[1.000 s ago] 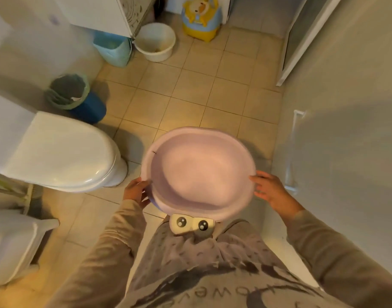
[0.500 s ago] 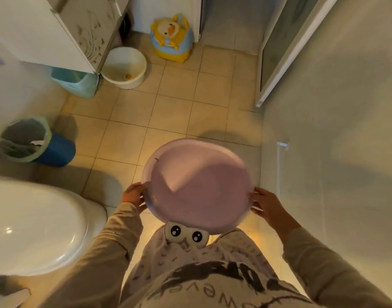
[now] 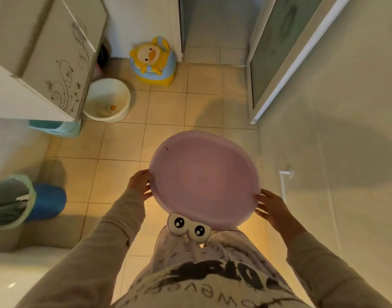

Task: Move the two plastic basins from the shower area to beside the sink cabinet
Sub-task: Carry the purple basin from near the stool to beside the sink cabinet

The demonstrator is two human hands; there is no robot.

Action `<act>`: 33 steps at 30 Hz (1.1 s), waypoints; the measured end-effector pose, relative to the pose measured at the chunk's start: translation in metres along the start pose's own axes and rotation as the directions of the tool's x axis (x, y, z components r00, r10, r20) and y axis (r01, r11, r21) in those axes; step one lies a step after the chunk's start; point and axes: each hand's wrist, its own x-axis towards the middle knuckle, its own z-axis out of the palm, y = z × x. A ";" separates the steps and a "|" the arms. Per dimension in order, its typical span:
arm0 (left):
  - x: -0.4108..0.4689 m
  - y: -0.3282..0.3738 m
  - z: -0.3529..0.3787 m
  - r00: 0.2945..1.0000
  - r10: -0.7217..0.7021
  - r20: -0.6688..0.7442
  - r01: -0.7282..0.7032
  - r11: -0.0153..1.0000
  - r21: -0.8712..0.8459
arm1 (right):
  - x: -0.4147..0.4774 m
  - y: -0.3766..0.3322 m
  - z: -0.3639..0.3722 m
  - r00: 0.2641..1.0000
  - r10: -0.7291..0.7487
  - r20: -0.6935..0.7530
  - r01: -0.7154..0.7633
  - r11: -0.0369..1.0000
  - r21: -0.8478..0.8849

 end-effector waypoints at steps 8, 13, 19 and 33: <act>0.044 0.067 0.046 0.987 -0.087 -0.139 0.057 0.976 -0.211 | 0.092 -0.140 0.033 0.996 -0.031 0.087 0.043 0.988 -0.146; 0.053 0.098 0.059 0.967 -0.127 -0.219 0.041 0.932 -0.361 | 0.132 -0.230 0.068 0.972 -0.071 0.222 0.137 0.946 -0.295; 0.087 0.137 0.078 0.937 -0.217 -0.275 0.057 0.869 -0.492 | 0.170 -0.311 0.120 0.938 -0.104 0.332 0.239 0.887 -0.396; 0.200 0.308 0.054 0.944 -0.196 -0.265 0.010 0.820 -0.572 | 0.261 -0.470 0.262 0.940 -0.009 0.342 0.188 0.849 -0.494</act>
